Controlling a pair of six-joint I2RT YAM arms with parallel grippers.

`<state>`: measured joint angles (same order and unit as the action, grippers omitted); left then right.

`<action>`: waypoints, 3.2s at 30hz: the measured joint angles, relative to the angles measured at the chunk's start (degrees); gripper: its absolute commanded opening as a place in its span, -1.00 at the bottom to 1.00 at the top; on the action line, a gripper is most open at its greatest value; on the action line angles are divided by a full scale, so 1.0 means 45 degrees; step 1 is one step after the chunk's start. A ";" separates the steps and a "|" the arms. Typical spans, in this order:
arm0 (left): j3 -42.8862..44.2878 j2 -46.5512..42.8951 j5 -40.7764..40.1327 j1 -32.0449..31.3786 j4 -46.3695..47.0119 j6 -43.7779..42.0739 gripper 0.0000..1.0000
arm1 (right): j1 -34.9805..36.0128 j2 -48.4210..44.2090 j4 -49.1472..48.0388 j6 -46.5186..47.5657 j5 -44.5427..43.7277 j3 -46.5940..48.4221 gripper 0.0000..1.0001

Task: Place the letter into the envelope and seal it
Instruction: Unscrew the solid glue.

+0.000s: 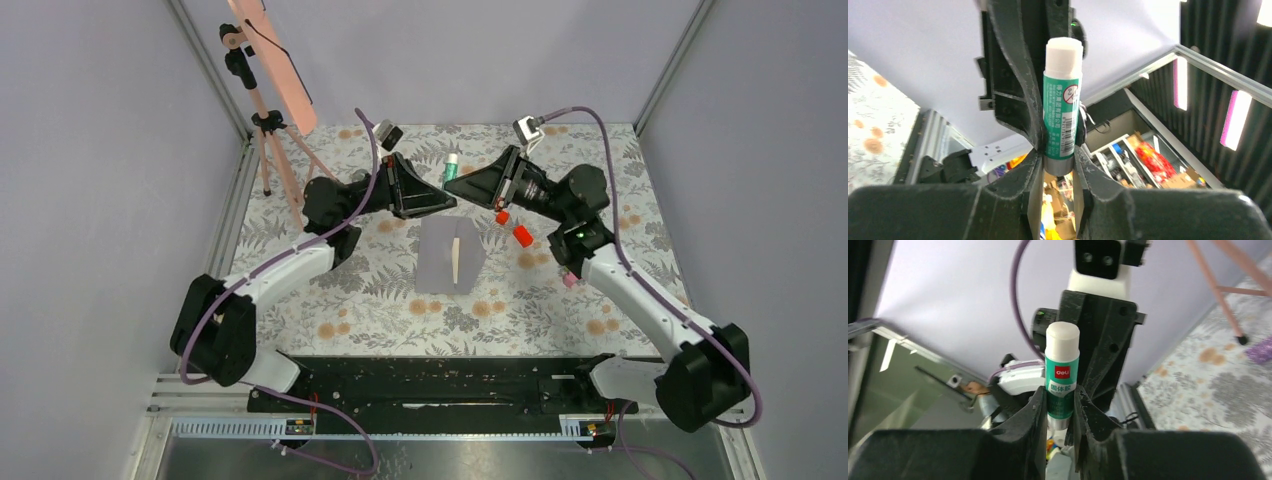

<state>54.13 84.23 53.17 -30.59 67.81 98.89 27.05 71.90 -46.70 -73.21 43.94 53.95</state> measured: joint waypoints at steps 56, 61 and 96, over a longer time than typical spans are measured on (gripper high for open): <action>0.4464 -0.2652 -0.2157 -0.0874 -1.8680 -1.1895 0.01 | 0.1817 -0.2254 1.3648 1.2837 -0.2171 0.2424 -1.00; 0.4469 -0.2458 -0.2404 -0.0923 -1.8622 -1.1856 -0.12 | 0.1817 -0.2254 1.3590 1.2755 -0.2166 0.2424 -1.00; 0.3050 -0.1248 -0.4619 0.0141 -1.5688 -0.5008 -1.00 | 0.1812 -0.4843 0.6513 0.9894 -0.7033 -0.2210 0.95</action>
<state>67.85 78.61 32.38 -29.95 -2.79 76.36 35.20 50.11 -17.39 -28.69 12.29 44.01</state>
